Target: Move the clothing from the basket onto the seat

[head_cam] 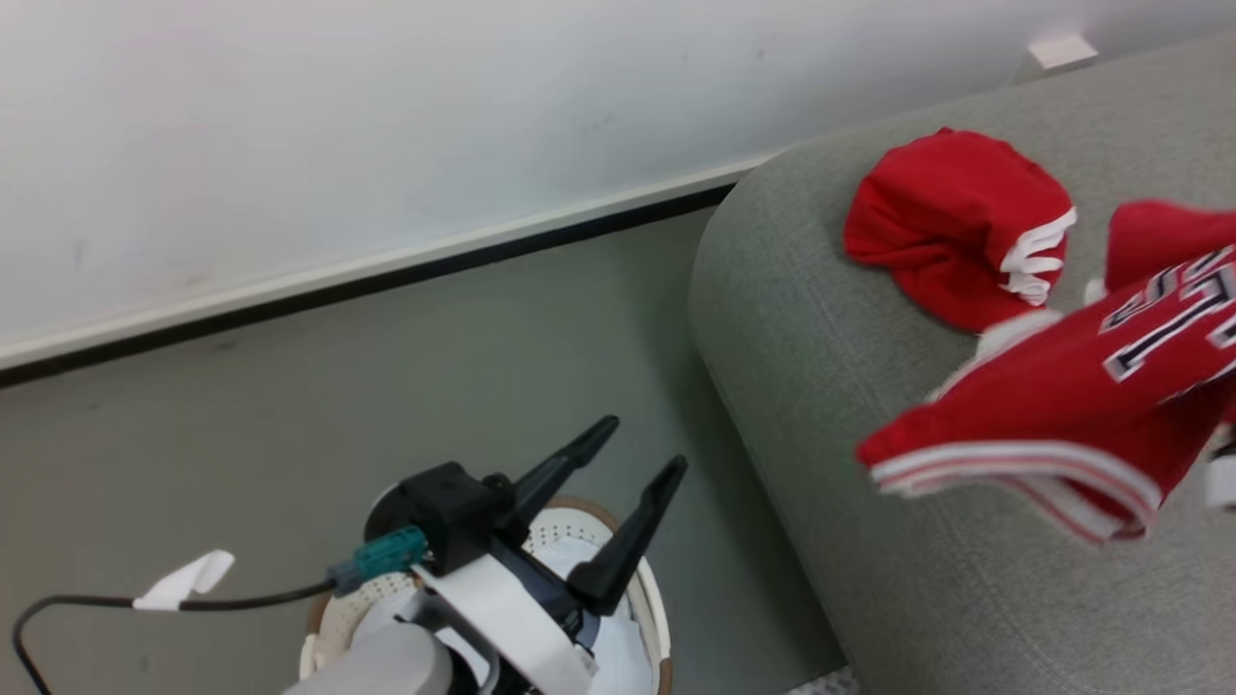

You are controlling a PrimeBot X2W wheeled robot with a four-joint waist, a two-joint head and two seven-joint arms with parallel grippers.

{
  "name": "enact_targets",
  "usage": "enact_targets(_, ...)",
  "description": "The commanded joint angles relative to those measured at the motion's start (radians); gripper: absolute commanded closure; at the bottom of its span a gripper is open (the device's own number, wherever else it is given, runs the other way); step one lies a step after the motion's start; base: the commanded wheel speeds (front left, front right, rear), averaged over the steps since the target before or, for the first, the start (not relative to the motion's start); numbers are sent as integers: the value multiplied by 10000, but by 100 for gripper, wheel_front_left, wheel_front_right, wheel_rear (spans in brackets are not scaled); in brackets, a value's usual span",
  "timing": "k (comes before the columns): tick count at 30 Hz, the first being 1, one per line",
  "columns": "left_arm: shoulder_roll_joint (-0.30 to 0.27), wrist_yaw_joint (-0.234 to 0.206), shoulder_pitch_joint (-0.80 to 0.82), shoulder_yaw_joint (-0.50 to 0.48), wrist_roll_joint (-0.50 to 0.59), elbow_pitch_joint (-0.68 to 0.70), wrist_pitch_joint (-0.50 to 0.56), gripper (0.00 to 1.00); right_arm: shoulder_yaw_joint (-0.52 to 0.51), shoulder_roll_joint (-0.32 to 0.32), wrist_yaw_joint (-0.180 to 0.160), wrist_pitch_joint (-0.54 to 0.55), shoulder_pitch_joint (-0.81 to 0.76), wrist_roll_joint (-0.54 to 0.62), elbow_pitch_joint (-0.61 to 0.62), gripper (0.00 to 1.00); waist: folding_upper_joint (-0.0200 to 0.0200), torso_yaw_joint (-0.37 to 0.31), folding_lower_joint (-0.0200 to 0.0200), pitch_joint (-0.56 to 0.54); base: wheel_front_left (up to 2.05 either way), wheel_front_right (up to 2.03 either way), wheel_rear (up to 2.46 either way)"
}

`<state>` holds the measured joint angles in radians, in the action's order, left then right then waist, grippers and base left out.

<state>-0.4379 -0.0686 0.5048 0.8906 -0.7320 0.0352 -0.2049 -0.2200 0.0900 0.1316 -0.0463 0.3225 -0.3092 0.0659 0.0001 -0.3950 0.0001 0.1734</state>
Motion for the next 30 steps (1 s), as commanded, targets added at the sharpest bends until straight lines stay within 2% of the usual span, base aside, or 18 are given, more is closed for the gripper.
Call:
enact_targets(1, -178, -15, 95, -48, 84, 75, 40, 0, -270, 256, -21, 125, 340, 230, -78, 100, -1, 225, -1, 286, 0, 0, 0)
enact_targets(12, -1318, -208, 9, -647, -60, 957, 161, 0, -1755, 1600, -21, 709, 2056, 707, -1476, 100, -1, 985, -1, 1796, 0, 0, 0)
enact_targets(18, -1970, -336, 114, -955, 27, 1497, 281, 0, -2232, 2185, -21, 877, 2654, 1042, -3200, 100, -1, 1169, -1, 2614, 0, 0, 0)
enact_targets(23, -2360, -372, 164, -1162, -18, 1818, 345, 0, -2427, 2518, -21, 1225, 3076, 1858, -4685, 100, -1, 1346, -1, 3115, 0, 0, 0)
enact_targets(27, -2605, -309, 157, -1254, -12, 2032, 272, 0, -2005, 2755, -21, 1842, 3251, 2456, -5713, 83, -1, 1391, -1, 3399, 0, 0, 0)
enact_targets(28, -2635, -278, 135, -1258, -21, 2074, 253, 0, -1854, 2769, -21, 1993, 3258, 2510, -5955, 76, -1, 1397, -1, 3415, 0, 0, 0)
enact_targets(30, -2702, -259, 87, -1262, -31, 2115, 245, 0, -1754, 2755, -21, 2333, 3299, 2560, -6391, 54, -1, 1401, -1, 3420, 0, 0, 0)
